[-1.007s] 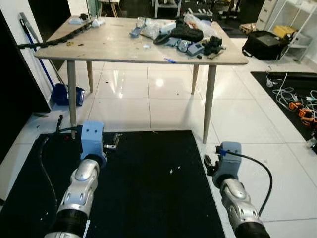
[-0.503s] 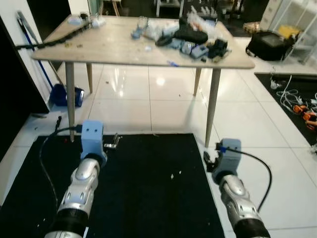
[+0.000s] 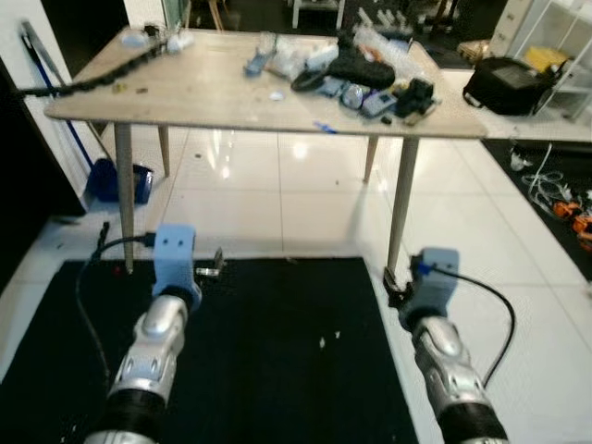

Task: Picking trash to rubbish bin

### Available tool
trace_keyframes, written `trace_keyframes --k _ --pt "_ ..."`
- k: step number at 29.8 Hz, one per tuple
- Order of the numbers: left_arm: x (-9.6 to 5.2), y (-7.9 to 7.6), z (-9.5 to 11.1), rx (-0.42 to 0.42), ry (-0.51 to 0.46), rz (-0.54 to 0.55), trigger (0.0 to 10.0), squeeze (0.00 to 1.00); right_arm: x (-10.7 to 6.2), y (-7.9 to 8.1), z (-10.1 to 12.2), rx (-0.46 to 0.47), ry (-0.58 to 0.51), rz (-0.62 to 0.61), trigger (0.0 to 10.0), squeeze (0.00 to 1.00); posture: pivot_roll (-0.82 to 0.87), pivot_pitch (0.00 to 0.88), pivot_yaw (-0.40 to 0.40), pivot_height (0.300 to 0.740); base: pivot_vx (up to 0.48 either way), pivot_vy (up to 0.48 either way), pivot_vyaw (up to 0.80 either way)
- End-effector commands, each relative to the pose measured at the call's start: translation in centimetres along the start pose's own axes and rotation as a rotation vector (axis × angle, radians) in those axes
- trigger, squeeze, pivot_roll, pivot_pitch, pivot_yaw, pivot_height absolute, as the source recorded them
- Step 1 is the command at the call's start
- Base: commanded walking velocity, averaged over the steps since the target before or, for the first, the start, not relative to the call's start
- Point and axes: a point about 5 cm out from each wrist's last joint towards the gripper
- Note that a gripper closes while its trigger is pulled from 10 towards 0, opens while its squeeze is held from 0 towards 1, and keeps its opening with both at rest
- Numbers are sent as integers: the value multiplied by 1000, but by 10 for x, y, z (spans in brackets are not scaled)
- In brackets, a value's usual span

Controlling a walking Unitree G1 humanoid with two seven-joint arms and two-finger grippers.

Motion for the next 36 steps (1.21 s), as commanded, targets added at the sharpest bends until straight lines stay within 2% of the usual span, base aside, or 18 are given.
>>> trace_keyframes --k 1,5,10,13,27,30,36 --pt "0 -1 -1 1 7 -2 10000 0 -2 -7 -1 -9 5 -27 10000 0 28 119 -3 740 307 0 0" --pt "1 0 1 -2 -1 3 10000 0 -2 -8 1 -17 -3 -38 10000 0 26 117 -2 740 307 0 281" --pt "1 -1 2 -2 -3 -1 10000 0 -2 -9 4 -35 -22 -42 10000 0 25 117 1 740 309 0 800" --pt "1 -1 2 -1 -4 -2 10000 0 -3 -11 3 -6 -28 -52 10000 0 23 116 2 740 305 0 0" --pt "2 -3 4 9 -9 -12 10000 0 -3 -11 7 -16 -54 -50 10000 0 19 117 4 740 307 0 0" --pt "2 -4 4 9 -10 -13 10000 0 -2 -11 10 6 -68 -53 10000 0 18 116 3 740 306 0 0" --pt "3 -5 5 8 -11 -15 10000 0 -1 -13 14 -13 -84 -52 10000 0 17 114 3 740 304 0 -667"
Point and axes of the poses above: a point about 5 cm out from each wrist's last joint towards the gripper, its own x axis pointing out of the wrist towards the gripper, its own z axis along the axis of the wrist's last joint, y = z × x, and after that the axes turned 6 degrees about -x, right-handed
